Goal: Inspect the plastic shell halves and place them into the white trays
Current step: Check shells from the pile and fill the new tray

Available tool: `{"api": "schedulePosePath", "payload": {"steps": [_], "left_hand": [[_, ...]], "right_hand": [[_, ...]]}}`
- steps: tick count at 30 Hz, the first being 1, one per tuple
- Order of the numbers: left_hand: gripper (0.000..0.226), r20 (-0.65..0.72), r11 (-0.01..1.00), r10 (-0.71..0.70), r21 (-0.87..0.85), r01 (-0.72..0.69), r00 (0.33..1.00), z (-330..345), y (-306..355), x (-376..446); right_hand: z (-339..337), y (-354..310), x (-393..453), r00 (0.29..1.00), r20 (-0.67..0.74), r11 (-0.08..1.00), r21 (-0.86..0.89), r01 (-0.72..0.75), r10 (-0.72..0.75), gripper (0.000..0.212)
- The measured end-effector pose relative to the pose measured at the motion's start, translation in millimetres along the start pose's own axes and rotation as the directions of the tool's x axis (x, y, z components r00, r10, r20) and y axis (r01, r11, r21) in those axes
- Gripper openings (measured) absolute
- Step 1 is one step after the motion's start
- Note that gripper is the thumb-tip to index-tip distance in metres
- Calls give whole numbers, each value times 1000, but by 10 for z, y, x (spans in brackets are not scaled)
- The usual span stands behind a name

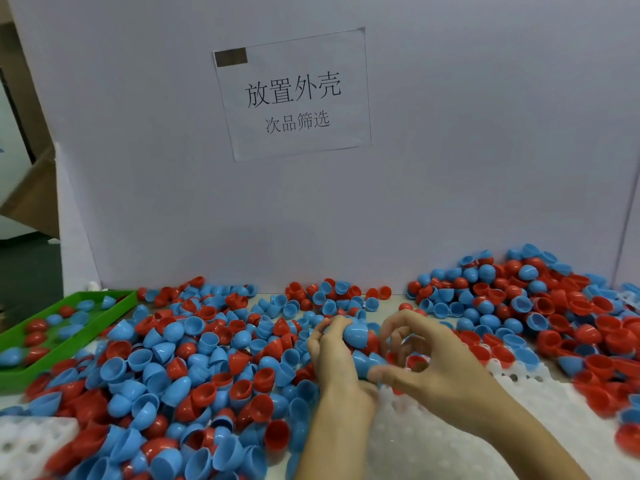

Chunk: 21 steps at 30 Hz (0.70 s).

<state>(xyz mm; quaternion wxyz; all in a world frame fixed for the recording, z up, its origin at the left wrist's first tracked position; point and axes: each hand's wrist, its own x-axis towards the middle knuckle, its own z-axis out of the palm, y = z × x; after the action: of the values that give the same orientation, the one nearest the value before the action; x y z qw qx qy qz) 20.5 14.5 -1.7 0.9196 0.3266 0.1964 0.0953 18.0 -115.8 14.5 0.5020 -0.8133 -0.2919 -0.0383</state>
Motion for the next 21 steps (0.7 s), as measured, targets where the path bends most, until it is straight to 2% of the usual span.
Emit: {"api": "schedulePosePath", "payload": {"steps": [2,5,10,12,13,15,17,18,19,20,21], "left_hand": [[57,-37,999,22,-29,-24,999,-11,-9,15],[54,-63,994,13,-106,-19,998,-14,-5,-10],[41,-98,955,-12,-298,-18,995,-14,89,-35],[41,-86,933,-22,-359,-10,996,-13,122,-44],[41,-76,929,-28,-370,-3,997,-15,125,-50],[36,-64,931,-37,-364,11,997,-16,121,-52],[34,-59,941,-38,-338,16,998,-13,113,-43],[37,-59,945,-38,-326,17,997,-12,107,-36],[41,-61,948,-40,-317,18,997,-13,98,-29],[45,-62,951,-42,-309,20,997,-12,89,-27],[47,-64,953,-44,-301,23,997,-9,80,-29]], "right_hand": [[60,4,-2,1000,19,995,-97,2,0,40],[162,-5,17,999,-43,991,-137,10,-16,25],[60,25,41,994,-101,999,31,-39,42,19],[-85,22,27,990,-114,997,6,-77,77,10],[-202,35,13,990,-85,991,-68,-118,112,4],[-519,76,-104,964,69,926,-303,-225,257,22],[-788,96,-197,815,158,739,-541,-401,557,30],[-861,84,-222,763,143,655,-626,-423,630,29],[-873,37,-230,770,122,650,-627,-429,626,29],[-831,10,-195,816,123,744,-503,-440,565,29],[-746,1,-137,901,123,900,-196,-390,417,31]]}}
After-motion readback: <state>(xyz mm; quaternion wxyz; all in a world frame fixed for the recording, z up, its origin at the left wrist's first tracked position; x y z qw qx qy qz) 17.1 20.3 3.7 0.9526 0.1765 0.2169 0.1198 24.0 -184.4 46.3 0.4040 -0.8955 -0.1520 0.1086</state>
